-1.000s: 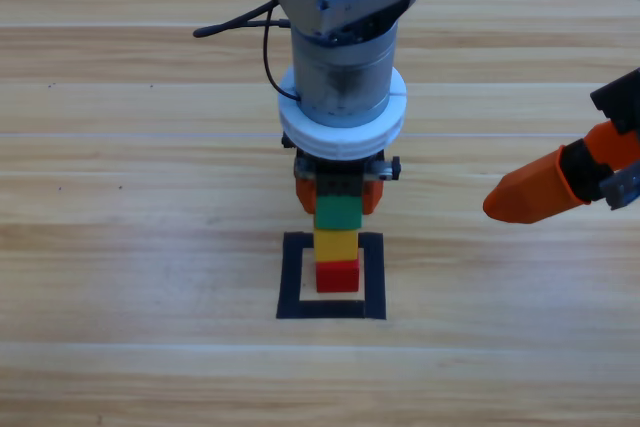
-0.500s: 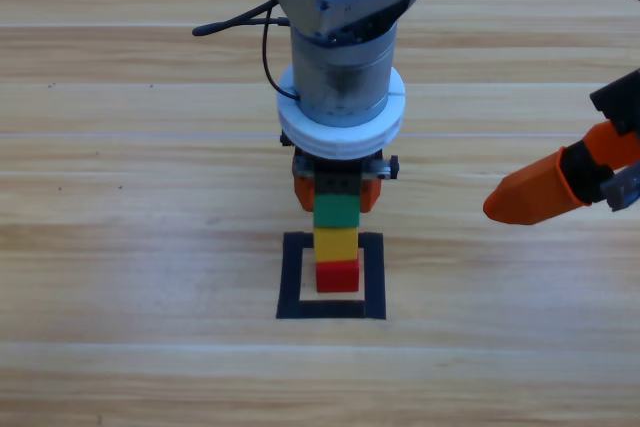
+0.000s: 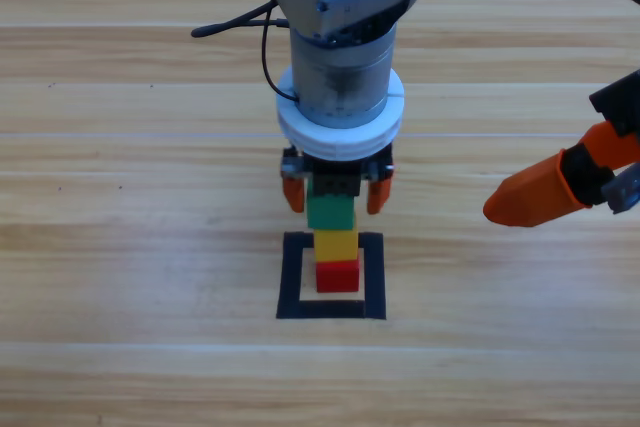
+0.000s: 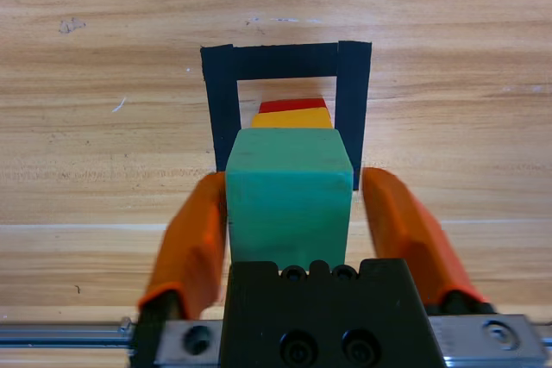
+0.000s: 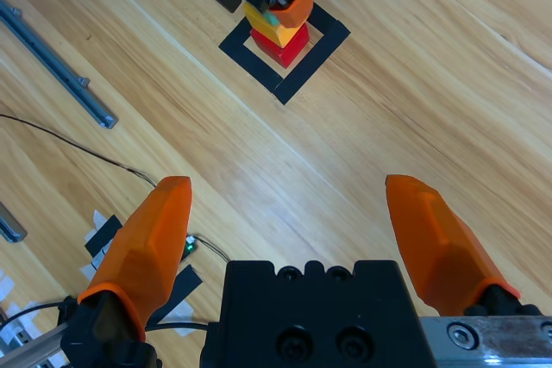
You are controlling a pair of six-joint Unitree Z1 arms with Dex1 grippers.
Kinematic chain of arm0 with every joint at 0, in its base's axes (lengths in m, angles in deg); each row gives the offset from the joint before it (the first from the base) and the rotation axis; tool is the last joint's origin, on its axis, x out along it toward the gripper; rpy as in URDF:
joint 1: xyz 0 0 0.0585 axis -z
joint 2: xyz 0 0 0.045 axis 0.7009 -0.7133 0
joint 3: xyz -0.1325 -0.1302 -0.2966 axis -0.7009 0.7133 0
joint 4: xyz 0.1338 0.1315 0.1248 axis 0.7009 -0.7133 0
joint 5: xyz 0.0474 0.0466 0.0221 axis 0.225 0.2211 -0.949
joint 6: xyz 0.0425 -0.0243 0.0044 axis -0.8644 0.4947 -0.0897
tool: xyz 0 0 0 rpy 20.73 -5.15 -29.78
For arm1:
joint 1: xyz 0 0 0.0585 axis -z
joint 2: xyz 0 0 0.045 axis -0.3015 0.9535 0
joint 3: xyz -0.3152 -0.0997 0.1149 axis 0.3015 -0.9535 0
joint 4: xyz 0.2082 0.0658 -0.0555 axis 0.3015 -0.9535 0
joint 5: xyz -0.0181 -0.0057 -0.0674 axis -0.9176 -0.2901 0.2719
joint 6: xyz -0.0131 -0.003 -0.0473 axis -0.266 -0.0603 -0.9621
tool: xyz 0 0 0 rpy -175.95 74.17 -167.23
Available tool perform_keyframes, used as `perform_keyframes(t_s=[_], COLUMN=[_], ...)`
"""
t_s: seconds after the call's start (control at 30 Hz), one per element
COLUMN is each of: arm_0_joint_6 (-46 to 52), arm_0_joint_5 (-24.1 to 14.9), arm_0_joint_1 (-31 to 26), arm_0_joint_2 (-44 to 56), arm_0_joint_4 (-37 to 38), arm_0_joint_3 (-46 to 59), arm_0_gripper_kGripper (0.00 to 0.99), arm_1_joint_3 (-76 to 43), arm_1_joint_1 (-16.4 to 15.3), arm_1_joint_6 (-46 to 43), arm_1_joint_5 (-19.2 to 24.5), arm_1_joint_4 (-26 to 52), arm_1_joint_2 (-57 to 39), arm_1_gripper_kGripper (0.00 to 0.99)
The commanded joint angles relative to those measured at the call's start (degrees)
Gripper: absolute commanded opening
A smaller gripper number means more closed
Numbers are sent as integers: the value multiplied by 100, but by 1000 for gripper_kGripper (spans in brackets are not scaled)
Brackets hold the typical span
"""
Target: Stack the blocks in the rectangular block: red at the bottom, yellow in the middle, green on top
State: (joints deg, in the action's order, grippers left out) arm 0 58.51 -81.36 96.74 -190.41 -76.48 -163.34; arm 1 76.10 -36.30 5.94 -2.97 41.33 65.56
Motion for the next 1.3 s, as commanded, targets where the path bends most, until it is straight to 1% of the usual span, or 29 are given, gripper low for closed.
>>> perform_keyframes(t_s=[0.03,0.1,0.2,0.23,0.37,0.47,0.53,0.63,0.7,0.8,0.87,1.0,1.07,1.13,1.17,1.23,1.3], arm_0_joint_6=[123,123,141,167,220,220,229,246,202,-149,-685,-2144,-2645,-2997,-3155,-3489,-3788], arm_0_joint_5=[-74,-74,-91,-153,-434,-759,-1023,-1541,-1919,-2411,-2570,-2614,-2578,-2543,-2455,-2394,-2297], arm_0_joint_1=[103,103,129,182,208,208,208,217,287,349,340,340,340,340,340,322,322], arm_0_joint_2=[-7,10,90,177,626,1109,1487,2208,2726,3579,4308,6365,7068,7411,7578,8061,8844], arm_0_joint_4=[-37,-37,-37,-37,-37,-37,-37,-19,-2,174,736,2749,3127,3364,3558,4094,4718], arm_0_joint_3=[52,17,-115,-211,-387,-449,-334,149,571,1362,2294,4878,5607,6064,6354,7066,7980], arm_0_gripper_kGripper=[911,913,946,951,950,950,950,956,986,990,990,990,990,990,990,990,990], arm_1_joint_3=[-77,-77,-103,-112,-103,-95,-77,-59,-42,-33,-24,-33,-24,-7,-15,-15,-24], arm_1_joint_1=[173,173,173,173,173,173,173,173,173,173,173,173,173,173,173,173,173], arm_1_joint_6=[-35,-78,-193,-175,-219,-219,-210,-184,-140,-140,-140,-140,-131,-140,-131,-140,-140], arm_1_joint_5=[-57,-57,-83,-145,-57,-57,22,101,207,312,330,339,321,321,321,330,339], arm_1_joint_4=[-60,-60,-60,-60,-51,-51,-34,-25,-25,-16,-16,-25,-25,-16,-16,-16,-16], arm_1_joint_2=[291,256,89,53,124,212,273,405,467,511,511,440,440,440,440,440,440], arm_1_gripper_kGripper=[990,990,990,990,990,990,989,989,989,989,989,989,989,989,989,989,989])
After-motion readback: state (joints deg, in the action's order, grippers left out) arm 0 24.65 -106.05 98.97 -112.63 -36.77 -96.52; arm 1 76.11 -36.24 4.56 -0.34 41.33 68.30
